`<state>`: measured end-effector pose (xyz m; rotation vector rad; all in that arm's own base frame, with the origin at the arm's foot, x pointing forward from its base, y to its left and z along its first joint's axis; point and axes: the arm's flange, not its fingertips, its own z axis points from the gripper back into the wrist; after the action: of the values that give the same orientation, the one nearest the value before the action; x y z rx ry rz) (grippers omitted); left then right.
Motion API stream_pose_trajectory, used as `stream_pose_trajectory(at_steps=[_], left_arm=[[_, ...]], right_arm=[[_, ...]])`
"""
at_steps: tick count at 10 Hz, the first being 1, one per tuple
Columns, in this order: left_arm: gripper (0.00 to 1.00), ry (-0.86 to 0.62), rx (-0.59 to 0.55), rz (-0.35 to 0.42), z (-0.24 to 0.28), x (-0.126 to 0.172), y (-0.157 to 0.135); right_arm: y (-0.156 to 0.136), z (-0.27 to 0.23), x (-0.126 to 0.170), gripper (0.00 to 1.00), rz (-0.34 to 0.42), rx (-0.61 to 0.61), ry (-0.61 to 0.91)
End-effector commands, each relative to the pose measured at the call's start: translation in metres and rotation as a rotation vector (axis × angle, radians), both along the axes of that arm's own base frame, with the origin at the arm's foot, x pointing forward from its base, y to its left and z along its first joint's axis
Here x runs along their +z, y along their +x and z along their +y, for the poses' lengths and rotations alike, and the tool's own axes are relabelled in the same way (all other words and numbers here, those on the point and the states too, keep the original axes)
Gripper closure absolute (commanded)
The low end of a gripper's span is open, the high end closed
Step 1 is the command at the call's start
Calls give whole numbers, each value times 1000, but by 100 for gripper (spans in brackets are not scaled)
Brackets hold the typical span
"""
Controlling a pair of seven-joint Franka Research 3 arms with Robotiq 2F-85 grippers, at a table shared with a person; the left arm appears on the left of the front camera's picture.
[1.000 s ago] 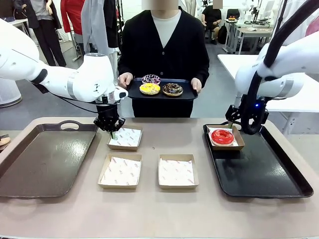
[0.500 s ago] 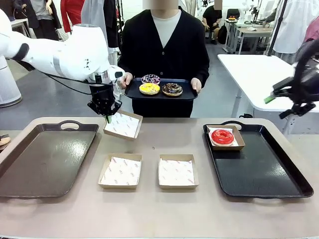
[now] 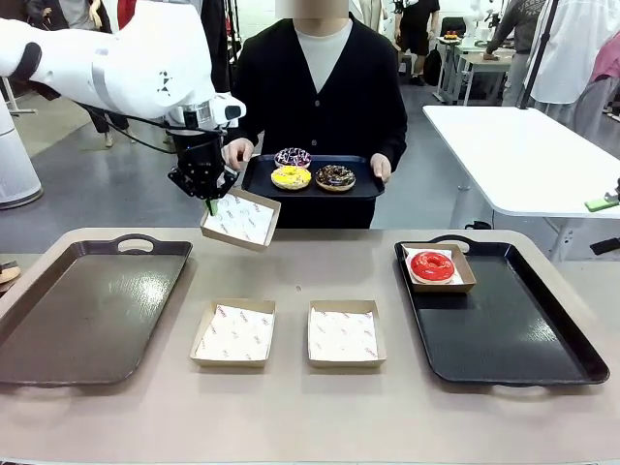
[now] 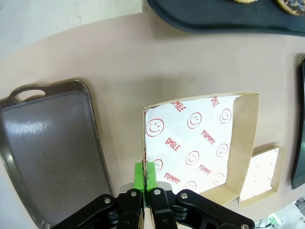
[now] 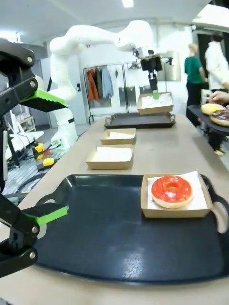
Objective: Individually package the donuts and arrange them on the tray.
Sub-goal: Place the picked Paper togo box on the Handle tray while simultaneously picking up another Paper togo box from the table with the other hand.
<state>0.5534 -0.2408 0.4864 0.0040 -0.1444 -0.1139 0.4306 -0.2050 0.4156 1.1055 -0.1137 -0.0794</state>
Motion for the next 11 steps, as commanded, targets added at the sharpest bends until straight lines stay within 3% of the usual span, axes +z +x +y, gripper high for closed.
stream_pose_trajectory(at_steps=[1, 5, 9, 10, 11], left_arm=[[99, 54, 53, 6, -11, 15, 6], [99, 54, 115, 34, -17, 25, 21], [99, 31, 81, 29, -9, 23, 13], [99, 31, 81, 29, -9, 23, 13], [99, 31, 81, 29, -9, 23, 13]], right_arm=[[-13, -14, -18, 0, -24, -16, 74], [-30, -26, -49, 0, -51, -3, 125], [-22, -26, -41, 0, -106, 20, 142], [-28, -25, -44, 0, -54, 6, 113], [-28, -25, -44, 0, -54, 6, 113]])
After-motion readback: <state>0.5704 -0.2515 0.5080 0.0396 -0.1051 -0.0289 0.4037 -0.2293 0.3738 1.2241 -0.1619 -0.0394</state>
